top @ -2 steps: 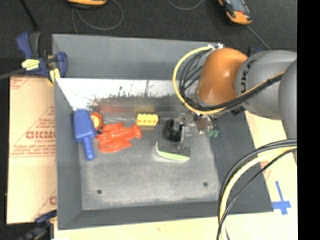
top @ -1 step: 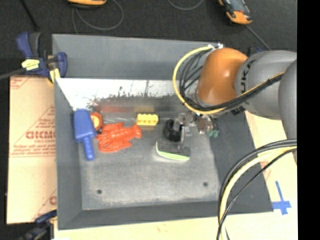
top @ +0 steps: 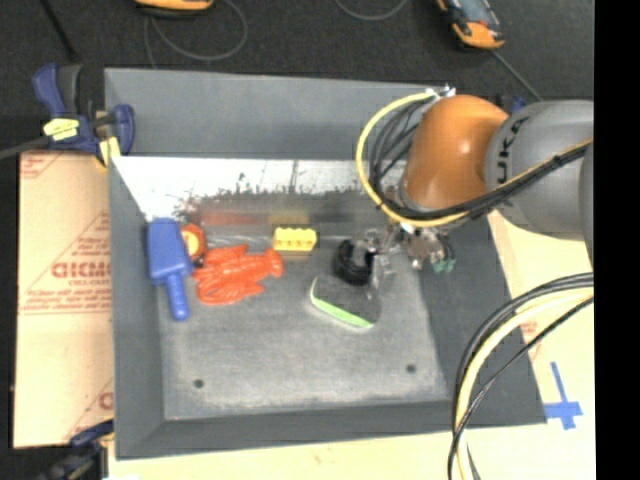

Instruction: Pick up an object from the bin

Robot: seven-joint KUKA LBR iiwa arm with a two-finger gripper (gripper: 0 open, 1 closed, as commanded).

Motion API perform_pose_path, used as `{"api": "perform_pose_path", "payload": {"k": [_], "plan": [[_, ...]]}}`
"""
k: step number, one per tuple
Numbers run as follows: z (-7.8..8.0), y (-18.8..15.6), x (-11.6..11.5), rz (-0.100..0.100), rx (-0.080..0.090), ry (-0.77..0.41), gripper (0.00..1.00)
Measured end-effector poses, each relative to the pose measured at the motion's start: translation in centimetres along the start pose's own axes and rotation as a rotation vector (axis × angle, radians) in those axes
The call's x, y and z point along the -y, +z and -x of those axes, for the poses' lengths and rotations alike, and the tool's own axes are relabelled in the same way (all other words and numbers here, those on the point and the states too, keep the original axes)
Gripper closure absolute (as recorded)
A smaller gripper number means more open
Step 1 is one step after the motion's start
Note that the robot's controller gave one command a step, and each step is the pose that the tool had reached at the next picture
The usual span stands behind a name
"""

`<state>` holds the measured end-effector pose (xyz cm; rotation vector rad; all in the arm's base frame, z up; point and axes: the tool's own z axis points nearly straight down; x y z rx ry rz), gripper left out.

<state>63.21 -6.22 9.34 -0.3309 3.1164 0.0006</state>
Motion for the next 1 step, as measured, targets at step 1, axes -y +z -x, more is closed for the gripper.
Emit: {"api": "perform_pose_path", "payload": {"k": [1], "plan": [[-5.81, -20.04, 6.03, -0.005, 0.004, 0.069, 1.00]]}}
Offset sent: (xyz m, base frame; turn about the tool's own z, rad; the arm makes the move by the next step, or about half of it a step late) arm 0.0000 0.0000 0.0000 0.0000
